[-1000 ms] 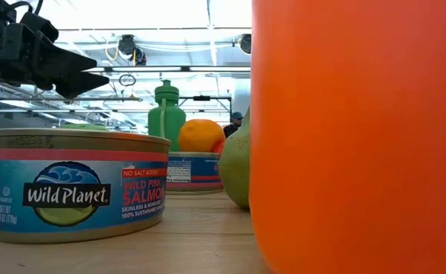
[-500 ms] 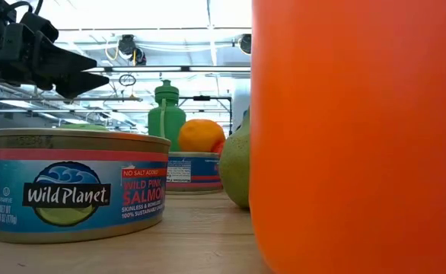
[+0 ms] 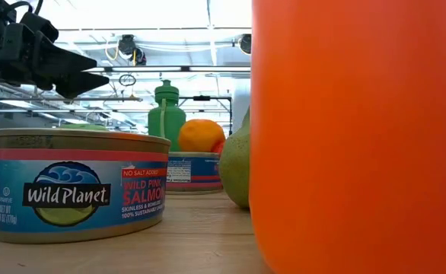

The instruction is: Pick & Place Food Item

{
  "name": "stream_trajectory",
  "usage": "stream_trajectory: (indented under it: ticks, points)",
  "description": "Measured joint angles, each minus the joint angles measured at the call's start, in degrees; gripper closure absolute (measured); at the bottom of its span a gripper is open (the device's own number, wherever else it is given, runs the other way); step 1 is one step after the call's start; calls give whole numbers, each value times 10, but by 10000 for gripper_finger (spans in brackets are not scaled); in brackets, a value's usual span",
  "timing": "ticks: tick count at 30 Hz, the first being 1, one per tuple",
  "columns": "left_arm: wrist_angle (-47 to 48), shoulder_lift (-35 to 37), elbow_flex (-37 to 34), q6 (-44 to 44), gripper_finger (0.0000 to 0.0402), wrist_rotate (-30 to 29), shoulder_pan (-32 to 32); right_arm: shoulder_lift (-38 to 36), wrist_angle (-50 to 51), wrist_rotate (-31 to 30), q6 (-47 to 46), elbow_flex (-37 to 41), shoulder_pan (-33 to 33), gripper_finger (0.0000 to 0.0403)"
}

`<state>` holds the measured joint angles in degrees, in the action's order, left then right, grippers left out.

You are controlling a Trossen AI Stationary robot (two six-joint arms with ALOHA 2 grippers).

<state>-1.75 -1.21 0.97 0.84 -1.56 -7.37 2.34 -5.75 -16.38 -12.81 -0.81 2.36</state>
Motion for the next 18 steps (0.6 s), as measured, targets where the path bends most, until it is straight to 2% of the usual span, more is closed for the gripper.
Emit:
stream_trajectory:
  ticks: [6,11,16,18]
  points:
    - [-1,0,0,0,23,0,0,0,0,0,0,0,0,78]
    - [-42,0,0,-1,23,0,0,0,0,0,0,0,0,76]
    - [-72,0,0,-44,23,-1,0,0,0,0,0,0,0,77]
    - [-91,0,0,-60,23,-21,0,0,0,0,0,0,0,76]
